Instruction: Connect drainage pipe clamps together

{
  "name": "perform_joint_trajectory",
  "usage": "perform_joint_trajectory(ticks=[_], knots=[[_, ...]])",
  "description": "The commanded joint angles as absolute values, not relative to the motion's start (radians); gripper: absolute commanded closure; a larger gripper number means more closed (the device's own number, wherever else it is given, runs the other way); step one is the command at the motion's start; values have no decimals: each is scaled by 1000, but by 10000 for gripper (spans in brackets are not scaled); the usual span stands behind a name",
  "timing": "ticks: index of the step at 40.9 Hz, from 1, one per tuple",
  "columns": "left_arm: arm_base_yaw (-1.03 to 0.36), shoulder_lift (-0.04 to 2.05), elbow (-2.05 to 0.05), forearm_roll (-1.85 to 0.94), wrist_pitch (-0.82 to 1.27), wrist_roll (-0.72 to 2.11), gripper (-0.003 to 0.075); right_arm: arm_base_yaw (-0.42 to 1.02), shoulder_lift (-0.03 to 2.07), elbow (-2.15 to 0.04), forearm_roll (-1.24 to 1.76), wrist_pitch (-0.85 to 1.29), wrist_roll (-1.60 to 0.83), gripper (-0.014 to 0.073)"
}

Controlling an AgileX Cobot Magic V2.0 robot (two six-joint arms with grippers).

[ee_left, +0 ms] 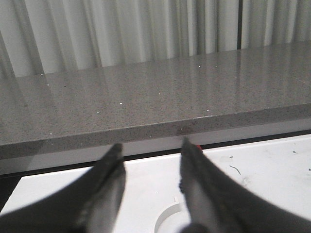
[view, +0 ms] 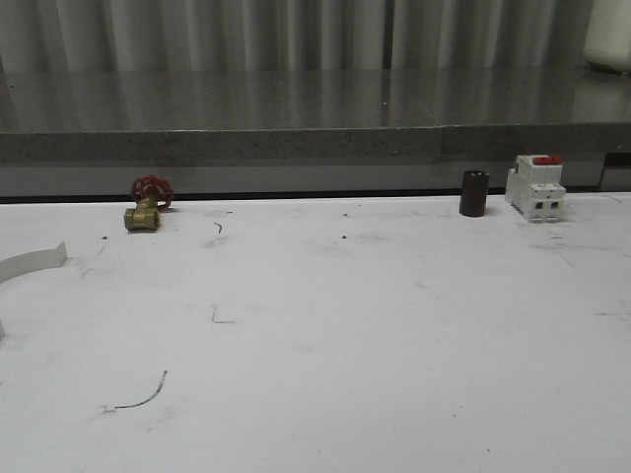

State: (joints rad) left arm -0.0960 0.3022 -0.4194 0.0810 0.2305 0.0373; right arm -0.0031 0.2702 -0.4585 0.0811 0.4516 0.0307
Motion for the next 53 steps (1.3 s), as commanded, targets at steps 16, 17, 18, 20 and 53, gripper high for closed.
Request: perform_joint_trajectory(ticks=[16,17,18,20,53], knots=[[-94,318,-453,71,162,34,101,-6,287,-493,73,380,26,-59],[-94,318,-453,71,162,34,105,-6,287,-493,73,380,26,-59],[-94,318,-453,71,160,34,105,-6,287,-493,73,380,26,-59],[-94,322,-453,71,160,34,105,-6,287,-493,73,380,26,-59],[27,1321,-924,-120,521,49,105,-6,287,-492,73,381,26,-59]])
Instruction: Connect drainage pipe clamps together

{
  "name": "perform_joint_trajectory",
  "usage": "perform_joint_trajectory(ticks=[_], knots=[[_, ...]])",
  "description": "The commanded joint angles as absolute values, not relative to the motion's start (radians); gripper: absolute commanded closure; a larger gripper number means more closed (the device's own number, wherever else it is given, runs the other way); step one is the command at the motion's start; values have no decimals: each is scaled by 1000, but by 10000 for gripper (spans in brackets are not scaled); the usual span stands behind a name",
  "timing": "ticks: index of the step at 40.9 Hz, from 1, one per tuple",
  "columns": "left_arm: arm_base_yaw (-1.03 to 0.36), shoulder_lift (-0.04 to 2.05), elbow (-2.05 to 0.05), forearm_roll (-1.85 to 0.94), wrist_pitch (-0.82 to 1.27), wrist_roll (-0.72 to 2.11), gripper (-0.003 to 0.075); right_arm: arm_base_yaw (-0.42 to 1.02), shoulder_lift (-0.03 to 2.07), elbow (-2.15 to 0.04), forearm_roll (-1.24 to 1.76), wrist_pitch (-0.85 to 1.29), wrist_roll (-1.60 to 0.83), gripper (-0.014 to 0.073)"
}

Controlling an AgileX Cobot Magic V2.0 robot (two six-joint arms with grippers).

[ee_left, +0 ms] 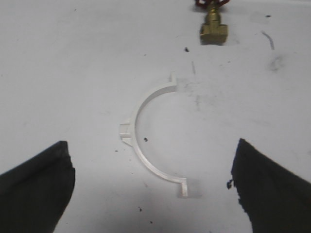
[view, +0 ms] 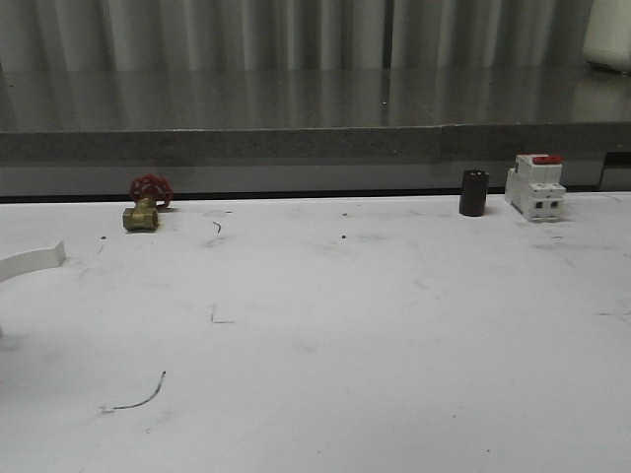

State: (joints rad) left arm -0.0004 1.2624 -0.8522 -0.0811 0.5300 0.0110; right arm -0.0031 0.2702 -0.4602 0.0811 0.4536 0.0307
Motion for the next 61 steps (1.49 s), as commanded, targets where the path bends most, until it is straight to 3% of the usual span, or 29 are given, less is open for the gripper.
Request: perform_joint_trajectory(ticks=[1,25,33,50,61], knots=[[32,1345,-932,-131,533,67,105,-6,287,-492,73,381,26,-59],[81,1855,-1277,-177,812,192,117,-6,287,-492,73,381,26,-59],[81,1896,-1289,-177,830,194,205,-6,287,-492,73,381,26,-59],[81,1912,-1289,-177,819,225,486,-6,287,-492,73,381,26,-59],[81,1912,-1289,-177,811,257,573,-6,287,-492,73,381,26,-59]])
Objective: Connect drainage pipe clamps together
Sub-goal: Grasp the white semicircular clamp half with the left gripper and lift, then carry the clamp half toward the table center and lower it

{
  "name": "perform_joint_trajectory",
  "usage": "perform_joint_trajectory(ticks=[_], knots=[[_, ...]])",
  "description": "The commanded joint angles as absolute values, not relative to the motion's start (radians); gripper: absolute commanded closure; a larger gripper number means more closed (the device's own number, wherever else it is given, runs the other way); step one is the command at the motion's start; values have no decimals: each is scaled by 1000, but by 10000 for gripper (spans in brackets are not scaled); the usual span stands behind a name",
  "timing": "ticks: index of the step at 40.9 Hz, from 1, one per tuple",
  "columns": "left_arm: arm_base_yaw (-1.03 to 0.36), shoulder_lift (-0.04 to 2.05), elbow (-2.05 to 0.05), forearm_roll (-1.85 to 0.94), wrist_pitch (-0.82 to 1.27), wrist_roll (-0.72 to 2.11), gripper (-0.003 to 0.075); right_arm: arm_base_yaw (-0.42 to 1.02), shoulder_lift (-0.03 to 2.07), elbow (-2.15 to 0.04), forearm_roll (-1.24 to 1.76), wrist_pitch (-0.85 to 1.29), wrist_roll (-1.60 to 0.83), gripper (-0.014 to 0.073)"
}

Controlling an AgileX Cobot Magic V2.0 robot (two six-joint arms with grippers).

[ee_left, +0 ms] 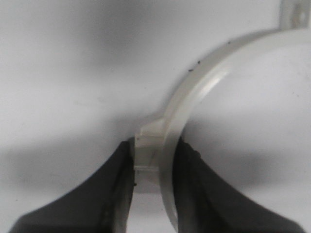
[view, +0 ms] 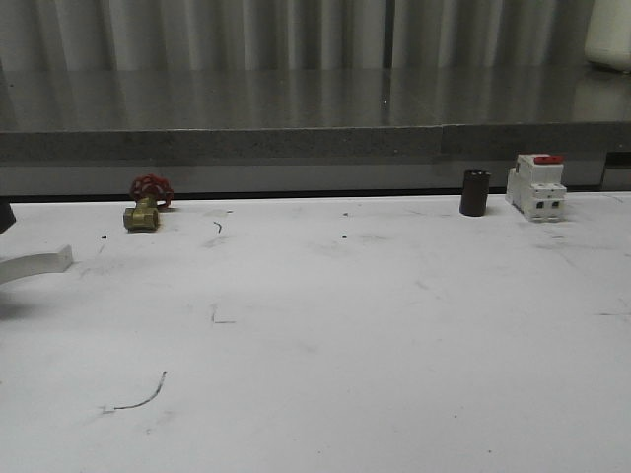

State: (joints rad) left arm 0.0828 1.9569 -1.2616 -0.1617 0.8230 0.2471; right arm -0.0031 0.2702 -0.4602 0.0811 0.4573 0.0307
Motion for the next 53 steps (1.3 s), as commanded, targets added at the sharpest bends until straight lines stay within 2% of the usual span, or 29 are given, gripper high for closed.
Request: perform_joint_trajectory(ticks=[1,11,25,32,42,53], knots=[[81,1912,-1289,-177,811,263,577,-6,287,-492,73,381,26,-59],[81,1903,-1296,-177,827,267,640,-6,287,-492,73,381,26,-59],[35,1849,-1394,-217,948,130,638,-6,287,-492,73,381,26,-59],[-68,1851,-1413,-217,950,-126,634,-6,287,-492,73,381,26,-59],[-277,1854,-1413,-217,836,-284,634,-6,287,-492,73,381,26,-59],[-400,1891,-1420,-211,758,-460,634,-6,287,-492,73,381,26,-59]])
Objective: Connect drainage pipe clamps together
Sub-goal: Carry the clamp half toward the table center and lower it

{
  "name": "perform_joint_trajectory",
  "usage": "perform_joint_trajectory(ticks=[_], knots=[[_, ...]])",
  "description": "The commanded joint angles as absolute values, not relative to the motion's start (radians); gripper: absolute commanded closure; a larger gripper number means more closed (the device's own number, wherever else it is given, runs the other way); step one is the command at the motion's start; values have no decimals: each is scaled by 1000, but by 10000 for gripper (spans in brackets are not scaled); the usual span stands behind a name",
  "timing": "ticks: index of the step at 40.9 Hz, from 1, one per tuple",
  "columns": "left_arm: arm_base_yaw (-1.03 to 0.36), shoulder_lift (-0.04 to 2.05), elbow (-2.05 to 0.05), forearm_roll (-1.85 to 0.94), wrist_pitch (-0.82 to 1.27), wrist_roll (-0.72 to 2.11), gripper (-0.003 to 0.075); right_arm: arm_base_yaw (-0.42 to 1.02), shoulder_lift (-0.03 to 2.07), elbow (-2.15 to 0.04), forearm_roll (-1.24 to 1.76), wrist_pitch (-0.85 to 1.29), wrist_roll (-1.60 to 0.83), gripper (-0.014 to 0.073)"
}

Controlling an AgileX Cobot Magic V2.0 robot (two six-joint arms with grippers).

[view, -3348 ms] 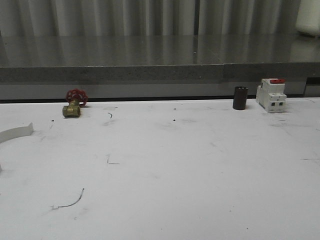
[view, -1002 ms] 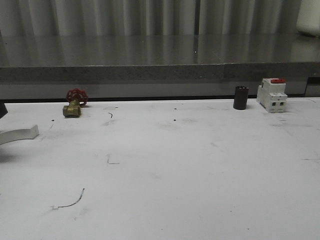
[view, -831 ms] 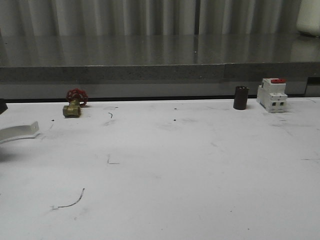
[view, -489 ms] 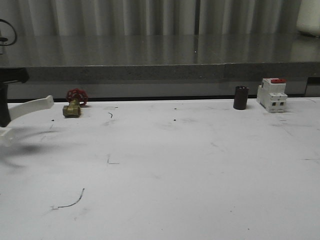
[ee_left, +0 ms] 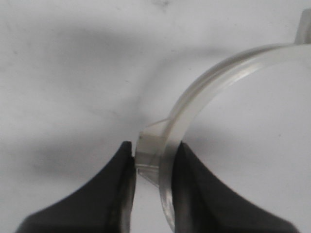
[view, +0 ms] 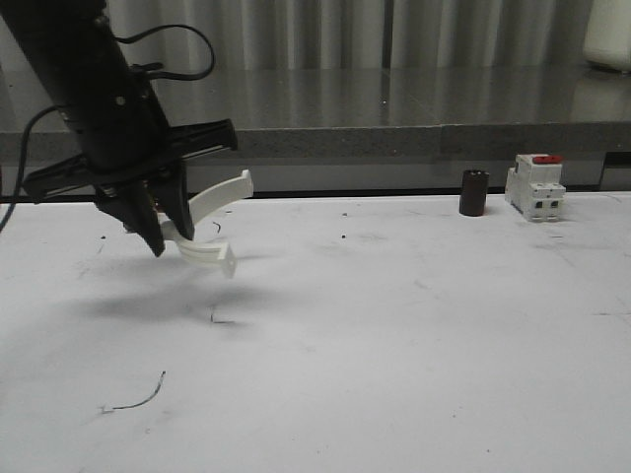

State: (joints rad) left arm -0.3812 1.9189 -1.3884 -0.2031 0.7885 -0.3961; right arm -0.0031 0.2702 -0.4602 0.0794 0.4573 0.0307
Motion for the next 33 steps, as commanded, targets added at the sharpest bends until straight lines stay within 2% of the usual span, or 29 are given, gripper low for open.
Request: perform_joint_trajectory(ticks=[1,33], knots=[[-402,1900,-1420,-211,763,-474,634,-6,287,-492,73,381,26,-59],[-459,2048,-1551,-119,873,-542,634,-6,287,-492,73,381,26,-59]])
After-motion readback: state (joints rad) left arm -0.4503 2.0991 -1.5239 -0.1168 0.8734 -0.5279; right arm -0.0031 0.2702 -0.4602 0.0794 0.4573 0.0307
